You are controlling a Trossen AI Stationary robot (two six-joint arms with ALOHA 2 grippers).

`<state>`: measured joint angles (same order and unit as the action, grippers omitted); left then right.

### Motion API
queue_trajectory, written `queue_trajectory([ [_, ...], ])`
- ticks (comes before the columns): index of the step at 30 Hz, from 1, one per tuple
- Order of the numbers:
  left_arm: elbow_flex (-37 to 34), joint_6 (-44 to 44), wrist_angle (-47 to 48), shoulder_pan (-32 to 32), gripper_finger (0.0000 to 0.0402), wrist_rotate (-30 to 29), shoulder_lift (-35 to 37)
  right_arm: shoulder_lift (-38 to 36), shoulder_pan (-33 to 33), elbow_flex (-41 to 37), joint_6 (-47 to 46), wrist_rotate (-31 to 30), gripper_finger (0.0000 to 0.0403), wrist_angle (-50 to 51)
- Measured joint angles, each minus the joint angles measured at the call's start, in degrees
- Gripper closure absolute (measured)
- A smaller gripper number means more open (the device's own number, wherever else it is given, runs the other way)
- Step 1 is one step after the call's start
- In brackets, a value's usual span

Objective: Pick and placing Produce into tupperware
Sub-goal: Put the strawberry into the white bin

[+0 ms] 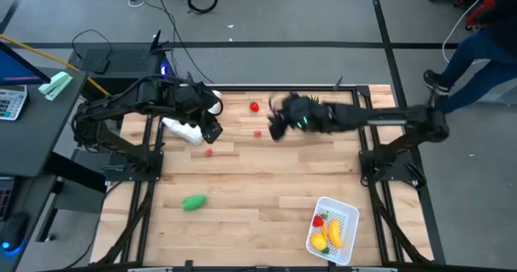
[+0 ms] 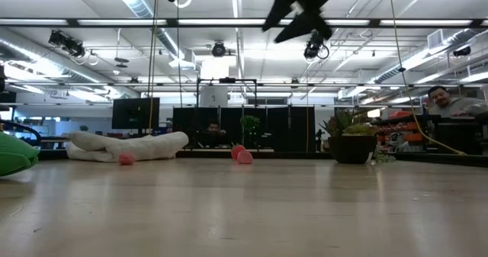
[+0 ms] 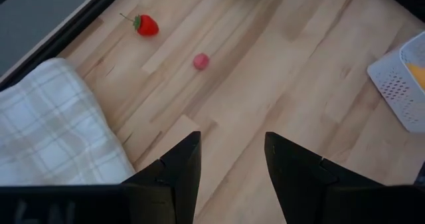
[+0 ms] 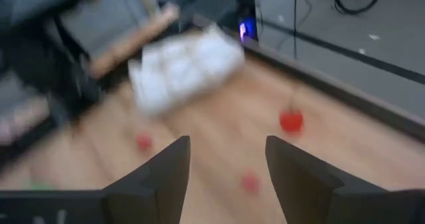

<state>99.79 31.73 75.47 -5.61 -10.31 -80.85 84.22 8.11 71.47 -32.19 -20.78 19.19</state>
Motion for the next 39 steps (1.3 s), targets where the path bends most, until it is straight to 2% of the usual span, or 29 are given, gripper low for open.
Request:
queue_trajectory([
  [3, 0.0, -0.8, -0.7, 0.0, 0.0230, 0.0, -0.3, 4.6, 6.8, 0.0, 1.3, 6.3, 0.0198, -9.6],
  [6, 0.0, -0.9, -0.7, 0.0, 0.0230, 0.0, -0.2, 9.5, 11.3, 0.0, -0.1, 14.4, 0.0198, -13.5],
  [8, 0.0, -0.9, -0.7, 0.0, 0.0230, 0.0, -0.3, 12.7, 12.8, 0.0, -1.1, 17.4, 0.0198, -14.8],
  [13, 0.0, -1.5, -1.3, 0.0, 0.0230, -1.3, -0.2, 19.5, 14.2, 0.1, -1.4, 17.9, 0.0200, -19.8],
  [17, 0.0, -2.8, -2.6, -0.1, 0.0230, -2.1, -0.2, 24.1, 14.2, 5.1, 3.3, 17.8, 0.0201, -21.5],
  [24, 0.0, -2.8, -2.9, -0.1, 0.0230, -2.1, -0.2, 33.6, 14.8, 22.1, 8.4, 13.6, 0.0199, -4.6],
  [29, 0.0, -2.9, -2.9, -0.1, 0.0230, -2.1, -0.2, 40.6, 14.7, 36.1, 9.1, 7.3, 0.0199, 11.8],
  [32, 0.0, -2.9, -2.9, -0.1, 0.0230, -2.1, -0.2, 44.2, 15.0, 43.1, 8.1, 7.6, 0.0199, 19.0],
  [35, 0.0, -2.9, -2.9, -0.1, 0.0230, -2.1, -0.2, 46.5, 15.6, 47.5, 7.9, 8.8, 0.0199, 23.6],
  [39, 0.0, -2.9, -2.9, -0.1, 0.0230, -2.1, -0.2, 48.6, 16.5, 48.3, 7.0, 10.7, 0.0199, 25.1],
])
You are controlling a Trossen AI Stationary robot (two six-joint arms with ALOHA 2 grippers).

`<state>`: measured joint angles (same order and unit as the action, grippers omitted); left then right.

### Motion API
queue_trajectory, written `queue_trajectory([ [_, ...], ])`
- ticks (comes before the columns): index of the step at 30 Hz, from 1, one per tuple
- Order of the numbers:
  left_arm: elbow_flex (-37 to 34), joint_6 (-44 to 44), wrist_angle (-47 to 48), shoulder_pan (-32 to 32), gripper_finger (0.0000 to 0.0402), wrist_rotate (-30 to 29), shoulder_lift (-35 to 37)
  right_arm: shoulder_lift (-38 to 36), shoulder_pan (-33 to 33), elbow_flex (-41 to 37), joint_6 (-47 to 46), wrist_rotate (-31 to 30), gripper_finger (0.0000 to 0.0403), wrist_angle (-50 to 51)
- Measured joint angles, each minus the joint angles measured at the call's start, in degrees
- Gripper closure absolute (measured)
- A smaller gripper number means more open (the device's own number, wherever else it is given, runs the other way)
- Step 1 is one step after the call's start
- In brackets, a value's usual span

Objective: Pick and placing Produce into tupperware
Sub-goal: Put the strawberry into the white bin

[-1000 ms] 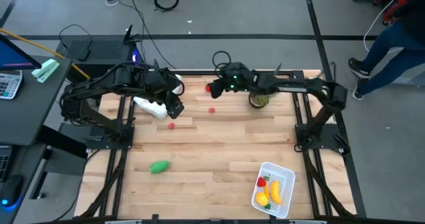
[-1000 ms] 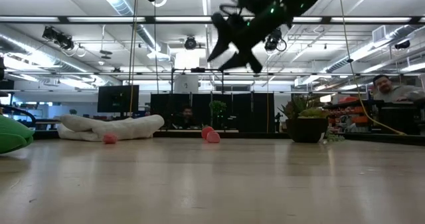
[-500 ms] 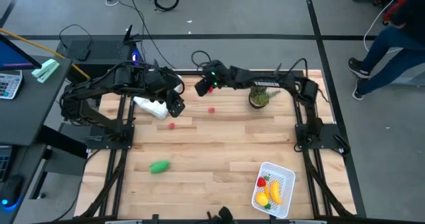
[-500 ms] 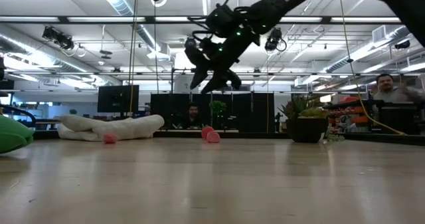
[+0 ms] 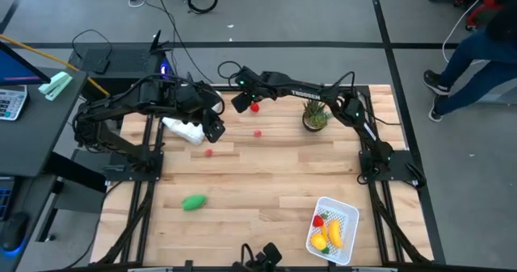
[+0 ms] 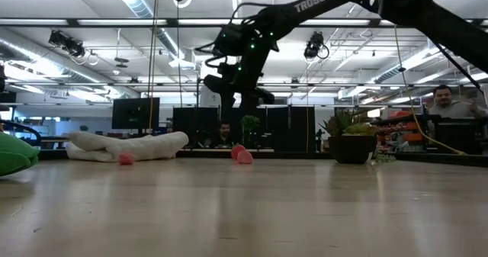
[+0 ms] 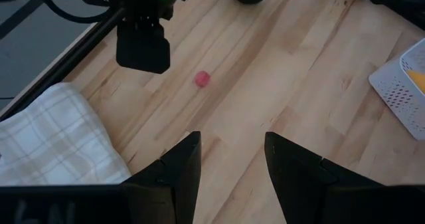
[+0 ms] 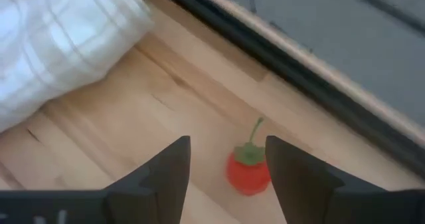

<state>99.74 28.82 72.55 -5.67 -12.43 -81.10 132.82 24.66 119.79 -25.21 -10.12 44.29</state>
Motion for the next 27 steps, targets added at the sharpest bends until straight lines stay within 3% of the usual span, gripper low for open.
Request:
queue_trajectory([
  [13, 0.0, -0.1, -0.9, 0.0, 0.0230, 0.0, 0.0, -0.3, 3.9, -1.2, -2.0, 2.1, 0.0199, 2.0],
  [22, 0.0, -1.0, -2.1, 0.0, 0.0230, 0.0, 0.0, 1.4, 3.0, -1.2, -1.7, 4.5, 0.0199, 1.7],
  [27, 0.0, -1.0, -2.2, 0.0, 0.0230, 0.0, 0.0, 2.3, 2.1, -1.3, -0.3, 3.0, 0.0199, 0.4],
])
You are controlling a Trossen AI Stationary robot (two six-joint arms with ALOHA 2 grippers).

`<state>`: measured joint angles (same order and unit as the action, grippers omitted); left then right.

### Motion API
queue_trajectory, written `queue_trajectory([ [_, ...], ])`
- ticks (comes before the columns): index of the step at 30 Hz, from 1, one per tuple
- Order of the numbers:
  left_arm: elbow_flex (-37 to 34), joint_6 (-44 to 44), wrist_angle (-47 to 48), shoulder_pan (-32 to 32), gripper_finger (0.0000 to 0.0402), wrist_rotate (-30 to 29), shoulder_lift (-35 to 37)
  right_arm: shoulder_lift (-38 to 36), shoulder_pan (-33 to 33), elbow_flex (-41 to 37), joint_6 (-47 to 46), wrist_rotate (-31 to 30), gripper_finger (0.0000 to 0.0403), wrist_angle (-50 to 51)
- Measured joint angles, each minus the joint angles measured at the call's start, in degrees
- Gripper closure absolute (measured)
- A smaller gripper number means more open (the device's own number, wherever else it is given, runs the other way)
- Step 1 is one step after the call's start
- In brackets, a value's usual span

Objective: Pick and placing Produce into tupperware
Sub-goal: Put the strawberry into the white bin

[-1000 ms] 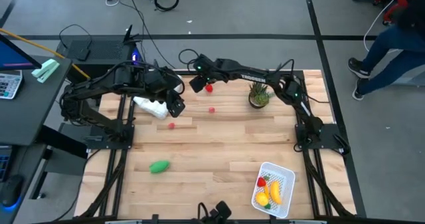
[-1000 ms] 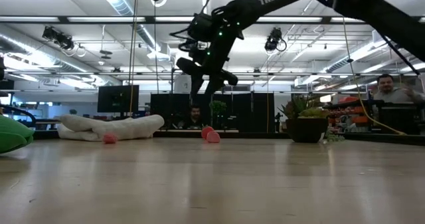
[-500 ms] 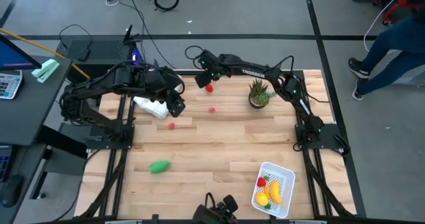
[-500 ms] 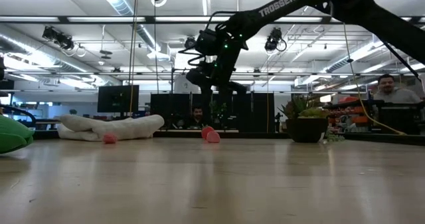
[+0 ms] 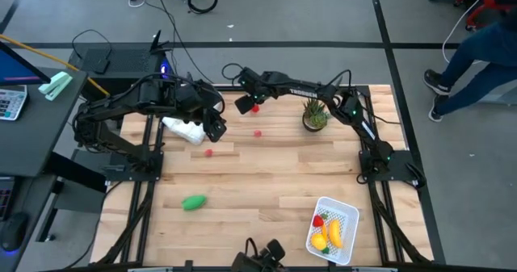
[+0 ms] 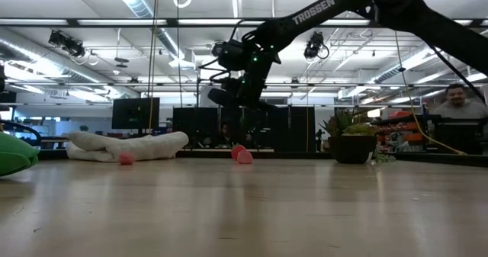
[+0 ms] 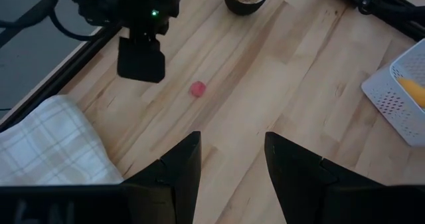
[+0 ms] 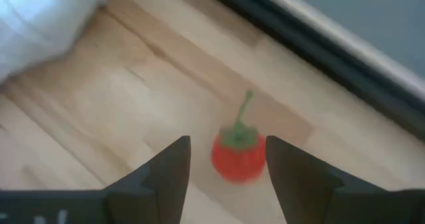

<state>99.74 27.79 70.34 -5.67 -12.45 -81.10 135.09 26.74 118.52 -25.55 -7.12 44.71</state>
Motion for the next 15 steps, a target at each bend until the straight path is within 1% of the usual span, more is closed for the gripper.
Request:
queue_trajectory([
  [8, 0.0, 0.0, -0.3, 0.0, 0.0230, 0.0, 0.0, 0.0, 0.3, 0.0, 3.1, -0.6, 0.0199, -0.8],
  [11, 0.0, 0.0, -0.3, 0.0, 0.0230, 0.0, 0.0, 0.0, 0.2, 0.0, 3.3, -1.3, 0.0199, -0.8],
  [15, 0.0, 0.0, -0.3, 0.0, 0.0230, 0.0, 0.0, 0.0, 0.2, 0.0, 3.3, -0.7, 0.0199, -0.4],
])
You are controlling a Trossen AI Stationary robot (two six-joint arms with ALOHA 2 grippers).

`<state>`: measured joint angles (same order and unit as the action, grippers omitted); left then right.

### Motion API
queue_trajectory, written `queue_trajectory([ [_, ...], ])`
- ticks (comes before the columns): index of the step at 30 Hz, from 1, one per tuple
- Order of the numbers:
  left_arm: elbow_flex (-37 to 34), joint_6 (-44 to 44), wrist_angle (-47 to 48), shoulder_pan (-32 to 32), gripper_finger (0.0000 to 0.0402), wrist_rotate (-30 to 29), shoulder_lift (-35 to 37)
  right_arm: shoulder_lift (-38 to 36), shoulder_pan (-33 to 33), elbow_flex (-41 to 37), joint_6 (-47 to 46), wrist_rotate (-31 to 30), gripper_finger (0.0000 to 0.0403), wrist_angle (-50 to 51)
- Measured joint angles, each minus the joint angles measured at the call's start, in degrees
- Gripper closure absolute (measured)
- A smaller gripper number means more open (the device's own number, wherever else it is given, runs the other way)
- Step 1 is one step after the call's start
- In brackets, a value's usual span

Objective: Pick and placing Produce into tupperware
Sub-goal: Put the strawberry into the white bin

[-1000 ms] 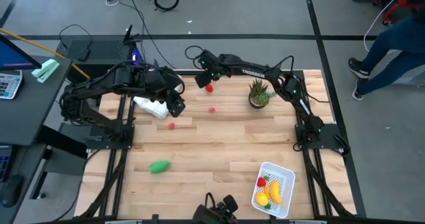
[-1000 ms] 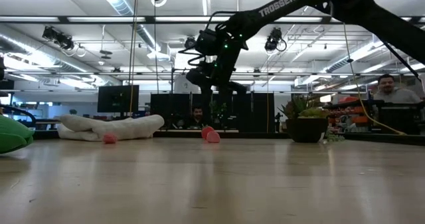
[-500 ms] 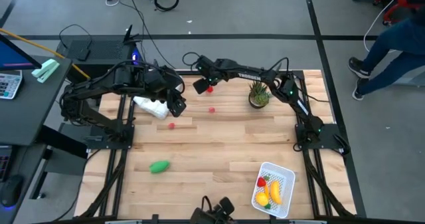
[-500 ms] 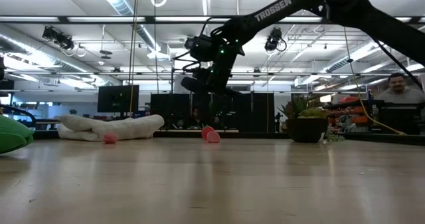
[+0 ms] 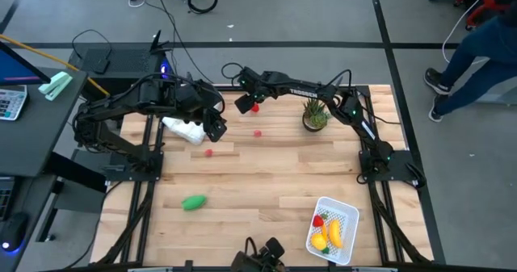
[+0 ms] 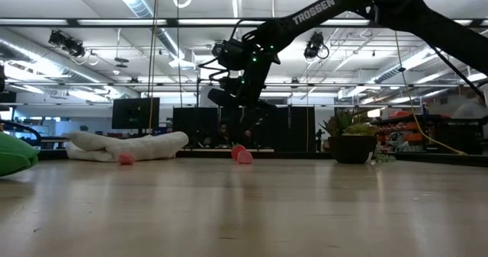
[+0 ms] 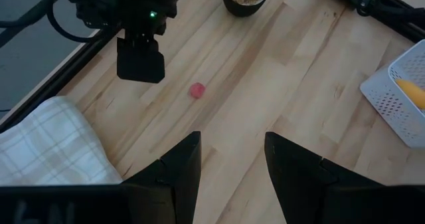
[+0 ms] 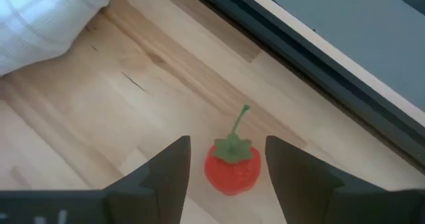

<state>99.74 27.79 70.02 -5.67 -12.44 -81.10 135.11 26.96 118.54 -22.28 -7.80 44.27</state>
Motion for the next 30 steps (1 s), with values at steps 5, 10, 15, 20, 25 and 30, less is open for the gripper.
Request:
queue_trajectory([
  [5, 0.0, 0.0, 0.0, 0.0, 0.0230, 0.0, 0.0, 0.0, 0.1, 0.0, 0.0, 0.1, 0.0199, -0.3],
  [10, 0.0, 0.0, -0.5, 0.0, 0.0230, 0.0, 0.0, 0.0, 0.2, 0.0, 0.0, 0.6, 0.0199, -0.1],
  [15, 0.0, 0.0, -1.9, 0.0, 0.0230, 0.0, 0.0, 0.0, 0.2, 0.0, -0.3, 0.6, 0.0199, -0.1],
  [20, 0.0, 0.0, -3.0, 0.0, 0.0230, 0.0, 0.0, 0.0, 0.3, 0.0, -1.4, 0.9, 0.0199, -0.2],
  [25, 0.0, 0.0, -3.0, 0.0, 0.0230, 0.0, 0.0, 2.0, 0.2, 0.0, -2.0, 3.7, 0.0199, -1.1],
  [30, 0.0, 0.0, -2.9, 0.0, 0.0230, 0.0, 0.0, 2.8, 0.1, -0.2, -2.6, 2.6, 0.0199, -1.1],
])
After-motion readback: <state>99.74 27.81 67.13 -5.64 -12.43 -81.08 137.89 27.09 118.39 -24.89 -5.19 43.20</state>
